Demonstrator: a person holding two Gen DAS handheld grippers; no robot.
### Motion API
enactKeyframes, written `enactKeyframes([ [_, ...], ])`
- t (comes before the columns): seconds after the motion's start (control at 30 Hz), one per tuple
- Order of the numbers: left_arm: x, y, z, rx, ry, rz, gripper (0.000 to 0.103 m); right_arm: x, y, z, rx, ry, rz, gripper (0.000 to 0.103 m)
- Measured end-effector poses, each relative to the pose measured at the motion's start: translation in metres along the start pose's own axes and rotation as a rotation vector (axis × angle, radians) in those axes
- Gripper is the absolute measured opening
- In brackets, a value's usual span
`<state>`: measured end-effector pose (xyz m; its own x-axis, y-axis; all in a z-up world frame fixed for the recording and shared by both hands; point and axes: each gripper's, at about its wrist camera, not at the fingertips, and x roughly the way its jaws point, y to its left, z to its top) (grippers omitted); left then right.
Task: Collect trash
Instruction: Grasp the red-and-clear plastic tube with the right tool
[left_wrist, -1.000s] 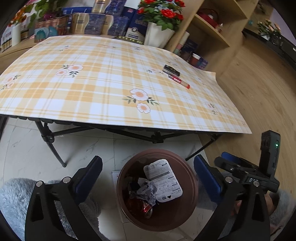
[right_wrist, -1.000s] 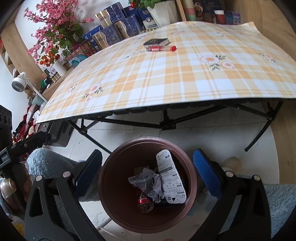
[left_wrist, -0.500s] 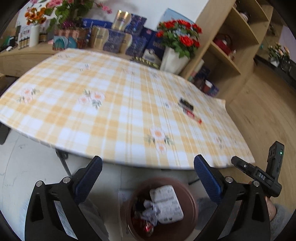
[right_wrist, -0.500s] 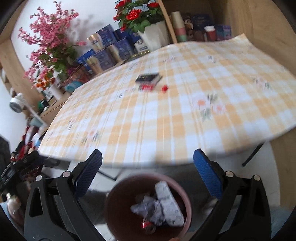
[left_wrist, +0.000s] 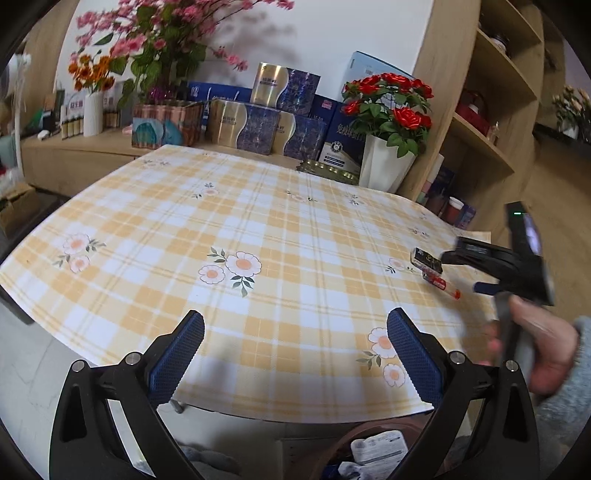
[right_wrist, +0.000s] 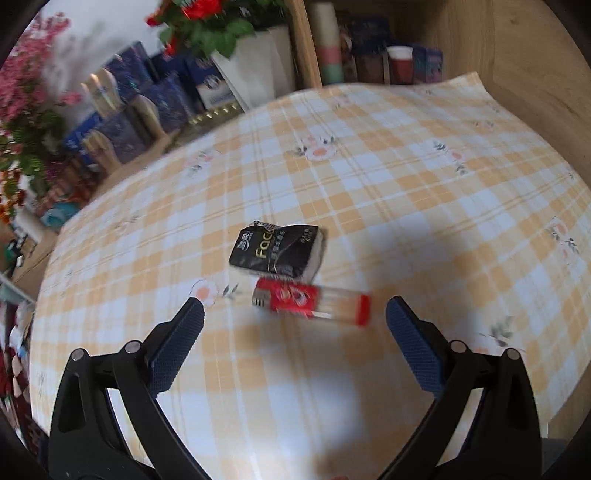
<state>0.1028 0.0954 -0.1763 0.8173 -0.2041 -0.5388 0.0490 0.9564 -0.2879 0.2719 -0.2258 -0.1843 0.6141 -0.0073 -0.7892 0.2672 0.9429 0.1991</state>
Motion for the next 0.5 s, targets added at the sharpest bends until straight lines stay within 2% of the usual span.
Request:
enactKeyframes([
  [0.13, 0.002, 0.007, 0.000, -0.035, -0.002, -0.020, 0.097, 0.026, 0.011, 0.007, 0.015, 0.035, -0.081, 0.097],
  [0.23, 0.004, 0.012, 0.001, -0.063, 0.006, -0.030, 0.097, 0.041, 0.012, 0.006, 0.029, 0.074, -0.180, 0.097],
  [0.3, 0.006, 0.015, 0.001, -0.079, 0.015, -0.032, 0.097, 0.046, 0.013, 0.004, 0.022, 0.087, -0.206, 0.097],
  [0.5, 0.007, 0.020, 0.000, -0.120, 0.022, -0.037, 0.097, 0.046, 0.015, -0.001, -0.051, 0.070, -0.171, 0.098],
])
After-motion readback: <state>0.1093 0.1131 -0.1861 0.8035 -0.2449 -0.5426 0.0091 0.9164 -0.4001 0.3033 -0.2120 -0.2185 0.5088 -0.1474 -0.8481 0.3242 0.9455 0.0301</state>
